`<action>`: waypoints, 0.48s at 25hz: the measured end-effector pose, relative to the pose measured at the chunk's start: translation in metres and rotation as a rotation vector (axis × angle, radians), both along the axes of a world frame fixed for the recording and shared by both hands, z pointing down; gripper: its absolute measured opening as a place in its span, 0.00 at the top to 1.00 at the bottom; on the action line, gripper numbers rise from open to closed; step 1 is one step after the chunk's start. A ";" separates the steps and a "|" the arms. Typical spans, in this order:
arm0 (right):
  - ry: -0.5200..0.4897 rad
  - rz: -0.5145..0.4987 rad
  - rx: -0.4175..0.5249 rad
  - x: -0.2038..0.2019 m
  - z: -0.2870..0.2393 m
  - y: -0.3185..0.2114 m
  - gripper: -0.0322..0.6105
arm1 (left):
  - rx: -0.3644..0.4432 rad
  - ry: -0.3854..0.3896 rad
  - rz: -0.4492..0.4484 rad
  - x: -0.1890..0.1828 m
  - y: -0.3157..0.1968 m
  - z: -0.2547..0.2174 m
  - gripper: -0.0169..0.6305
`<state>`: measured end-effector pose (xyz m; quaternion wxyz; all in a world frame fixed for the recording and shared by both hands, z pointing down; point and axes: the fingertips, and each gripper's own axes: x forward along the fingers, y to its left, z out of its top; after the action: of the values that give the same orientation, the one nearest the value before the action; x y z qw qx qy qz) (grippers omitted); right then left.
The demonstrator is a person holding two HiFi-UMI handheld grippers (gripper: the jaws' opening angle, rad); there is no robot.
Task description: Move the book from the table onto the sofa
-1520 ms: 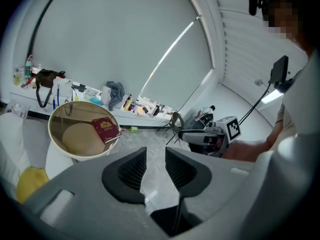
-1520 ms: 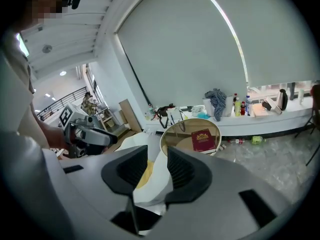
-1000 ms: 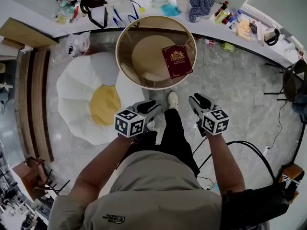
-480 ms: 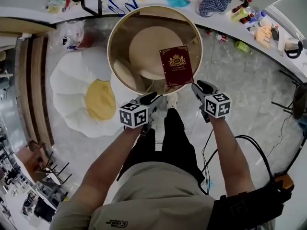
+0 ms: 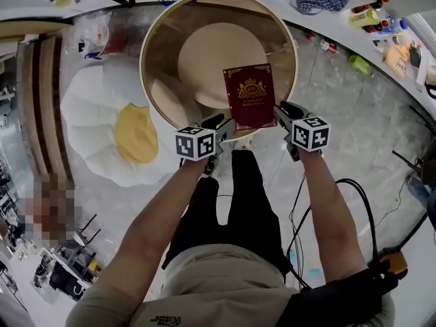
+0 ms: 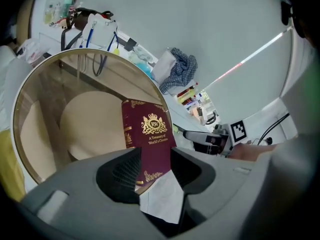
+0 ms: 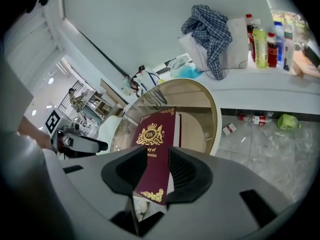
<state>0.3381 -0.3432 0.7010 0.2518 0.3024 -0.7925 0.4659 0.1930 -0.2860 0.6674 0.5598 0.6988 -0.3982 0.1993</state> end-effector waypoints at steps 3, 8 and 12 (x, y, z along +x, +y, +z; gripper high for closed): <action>-0.019 -0.007 -0.036 -0.003 0.022 -0.006 0.74 | -0.029 -0.009 -0.023 0.002 -0.012 0.024 0.71; -0.057 -0.014 -0.075 -0.007 0.043 -0.014 0.74 | -0.063 -0.056 -0.013 0.003 -0.020 0.059 0.70; -0.085 -0.016 -0.109 -0.010 0.053 -0.012 0.74 | -0.100 -0.061 -0.019 0.001 -0.020 0.081 0.69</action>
<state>0.3285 -0.3553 0.7537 0.2375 0.2620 -0.7783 0.5188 0.1939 -0.3060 0.7483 0.5834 0.6598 -0.4111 0.2350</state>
